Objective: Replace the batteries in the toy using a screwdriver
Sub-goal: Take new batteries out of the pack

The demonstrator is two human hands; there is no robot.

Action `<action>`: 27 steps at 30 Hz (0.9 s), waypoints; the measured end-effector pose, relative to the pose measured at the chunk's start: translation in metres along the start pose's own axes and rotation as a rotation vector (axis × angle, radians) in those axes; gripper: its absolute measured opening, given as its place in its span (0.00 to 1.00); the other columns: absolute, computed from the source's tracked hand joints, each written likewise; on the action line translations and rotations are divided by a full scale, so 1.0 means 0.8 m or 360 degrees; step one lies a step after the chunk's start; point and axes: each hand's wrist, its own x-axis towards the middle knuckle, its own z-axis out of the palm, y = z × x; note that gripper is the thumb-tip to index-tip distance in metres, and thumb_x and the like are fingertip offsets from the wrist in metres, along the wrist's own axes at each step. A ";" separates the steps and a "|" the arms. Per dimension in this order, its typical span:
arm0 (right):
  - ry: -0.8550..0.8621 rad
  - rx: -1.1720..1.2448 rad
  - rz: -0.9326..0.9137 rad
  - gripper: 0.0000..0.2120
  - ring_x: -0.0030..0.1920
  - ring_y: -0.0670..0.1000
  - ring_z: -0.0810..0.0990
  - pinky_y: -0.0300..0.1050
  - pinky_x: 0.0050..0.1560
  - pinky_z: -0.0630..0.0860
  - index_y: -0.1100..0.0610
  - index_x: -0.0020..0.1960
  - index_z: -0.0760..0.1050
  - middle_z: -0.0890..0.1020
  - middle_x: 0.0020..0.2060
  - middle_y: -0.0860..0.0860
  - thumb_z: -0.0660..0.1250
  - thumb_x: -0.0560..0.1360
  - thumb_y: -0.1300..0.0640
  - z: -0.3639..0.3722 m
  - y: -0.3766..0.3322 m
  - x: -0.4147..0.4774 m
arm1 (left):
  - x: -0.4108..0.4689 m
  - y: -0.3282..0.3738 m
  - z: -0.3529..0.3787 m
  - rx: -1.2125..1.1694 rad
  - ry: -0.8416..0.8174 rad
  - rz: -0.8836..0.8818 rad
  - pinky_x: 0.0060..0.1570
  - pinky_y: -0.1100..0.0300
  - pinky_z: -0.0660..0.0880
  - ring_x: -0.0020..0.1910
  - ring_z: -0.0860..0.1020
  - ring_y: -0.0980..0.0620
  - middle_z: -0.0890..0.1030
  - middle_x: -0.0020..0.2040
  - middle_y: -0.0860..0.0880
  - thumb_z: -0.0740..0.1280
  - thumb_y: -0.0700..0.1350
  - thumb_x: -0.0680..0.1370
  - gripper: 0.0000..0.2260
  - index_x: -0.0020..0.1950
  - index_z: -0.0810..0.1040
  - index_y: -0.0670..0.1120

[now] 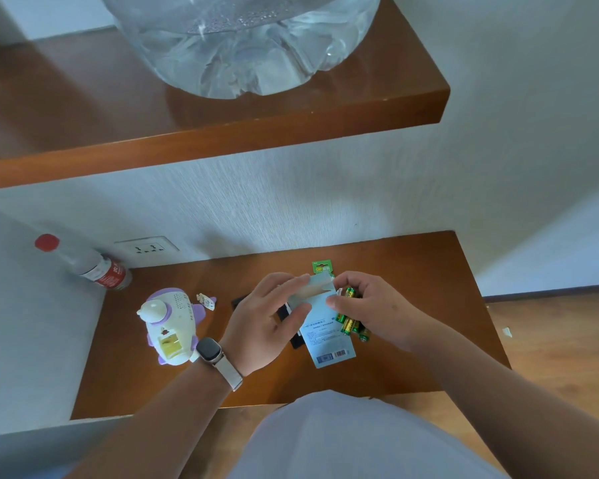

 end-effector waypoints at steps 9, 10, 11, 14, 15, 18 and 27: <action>0.0002 0.0048 -0.0059 0.04 0.47 0.56 0.85 0.57 0.50 0.81 0.50 0.50 0.78 0.86 0.46 0.51 0.67 0.78 0.51 0.005 -0.005 -0.010 | 0.004 0.021 0.003 -0.1012 -0.0250 -0.0878 0.49 0.60 0.80 0.57 0.81 0.52 0.82 0.57 0.56 0.73 0.39 0.77 0.20 0.64 0.75 0.56; 0.0009 0.0063 -0.0054 0.03 0.48 0.56 0.85 0.58 0.50 0.81 0.50 0.50 0.78 0.86 0.47 0.51 0.67 0.78 0.51 0.006 -0.005 -0.011 | 0.004 0.023 0.004 -0.1141 -0.0220 -0.0918 0.48 0.59 0.80 0.57 0.81 0.51 0.83 0.56 0.54 0.72 0.36 0.76 0.19 0.64 0.75 0.52; 0.0014 0.0074 -0.0048 0.03 0.48 0.56 0.85 0.59 0.50 0.81 0.50 0.49 0.78 0.86 0.47 0.51 0.68 0.78 0.51 0.007 -0.006 -0.012 | 0.004 0.026 0.005 -0.1228 -0.0194 -0.0946 0.48 0.58 0.80 0.56 0.82 0.50 0.83 0.55 0.53 0.72 0.35 0.76 0.19 0.64 0.74 0.49; 0.0033 0.0031 -0.0037 0.02 0.48 0.56 0.85 0.58 0.49 0.81 0.46 0.48 0.78 0.86 0.46 0.50 0.67 0.78 0.49 0.009 -0.007 -0.015 | 0.005 0.031 0.003 -0.1282 -0.0155 -0.0957 0.47 0.58 0.80 0.55 0.82 0.48 0.83 0.54 0.51 0.72 0.33 0.75 0.19 0.62 0.74 0.47; 0.0047 0.0015 -0.0034 0.02 0.47 0.56 0.85 0.57 0.48 0.82 0.46 0.48 0.77 0.86 0.46 0.50 0.67 0.78 0.49 0.009 -0.008 -0.016 | 0.006 0.031 0.002 -0.1289 -0.0150 -0.0959 0.47 0.57 0.80 0.55 0.82 0.48 0.83 0.55 0.50 0.72 0.32 0.75 0.19 0.62 0.74 0.47; 0.0132 0.0086 -0.0040 0.06 0.42 0.53 0.85 0.52 0.44 0.82 0.51 0.49 0.73 0.85 0.47 0.54 0.68 0.77 0.51 0.006 -0.013 -0.022 | 0.008 0.028 -0.005 -0.1331 -0.0138 -0.0977 0.50 0.53 0.82 0.56 0.83 0.44 0.84 0.55 0.47 0.73 0.31 0.74 0.19 0.61 0.75 0.46; 0.0449 -0.0228 -0.0410 0.08 0.31 0.45 0.76 0.42 0.32 0.74 0.51 0.46 0.75 0.82 0.34 0.51 0.73 0.74 0.50 0.002 -0.065 -0.019 | 0.017 0.028 -0.029 -0.1097 -0.0407 -0.0865 0.56 0.50 0.81 0.54 0.84 0.50 0.86 0.53 0.51 0.76 0.36 0.73 0.19 0.62 0.77 0.46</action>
